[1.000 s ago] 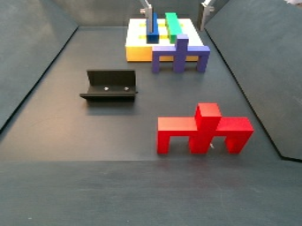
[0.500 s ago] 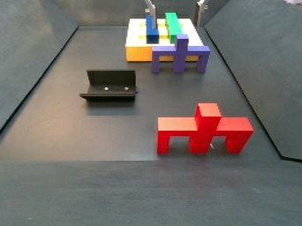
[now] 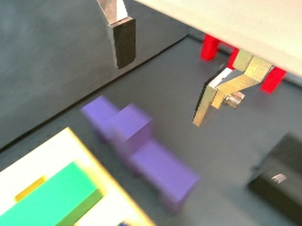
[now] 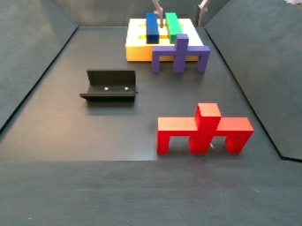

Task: Pick up the purple object. Move up. Move to above the board. Insert the purple object.
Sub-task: Pick up the purple object.

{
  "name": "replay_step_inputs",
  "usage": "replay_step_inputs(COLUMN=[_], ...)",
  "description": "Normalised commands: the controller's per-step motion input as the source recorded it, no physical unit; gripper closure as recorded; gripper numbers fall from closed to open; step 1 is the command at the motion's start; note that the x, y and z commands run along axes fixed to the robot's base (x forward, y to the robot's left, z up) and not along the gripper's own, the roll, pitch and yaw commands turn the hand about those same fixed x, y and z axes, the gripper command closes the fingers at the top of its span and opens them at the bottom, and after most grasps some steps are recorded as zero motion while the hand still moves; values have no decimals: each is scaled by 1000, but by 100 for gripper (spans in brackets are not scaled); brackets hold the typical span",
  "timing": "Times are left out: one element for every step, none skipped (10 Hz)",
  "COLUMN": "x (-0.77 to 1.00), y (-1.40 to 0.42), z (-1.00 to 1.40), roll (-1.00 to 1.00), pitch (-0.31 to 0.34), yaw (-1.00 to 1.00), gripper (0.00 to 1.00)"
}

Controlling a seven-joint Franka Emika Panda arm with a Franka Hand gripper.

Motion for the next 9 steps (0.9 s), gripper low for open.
replay_step_inputs(x=[-186, 0, 31, 80, 180, 131, 0, 20, 0], y=[-380, -306, -209, -160, -77, 0, 0, 74, 89], z=[-411, -263, -197, -160, -191, -297, -297, -160, -154], roll=[120, 197, 211, 169, 179, 74, 73, 0, 0], pitch=[-203, -116, -6, 0, 0, 0, 0, 0, 0], yaw=[0, 0, 0, -111, -69, -40, 0, 0, 0], gripper=[0, 0, 0, 0, 0, 0, 0, 0, 0])
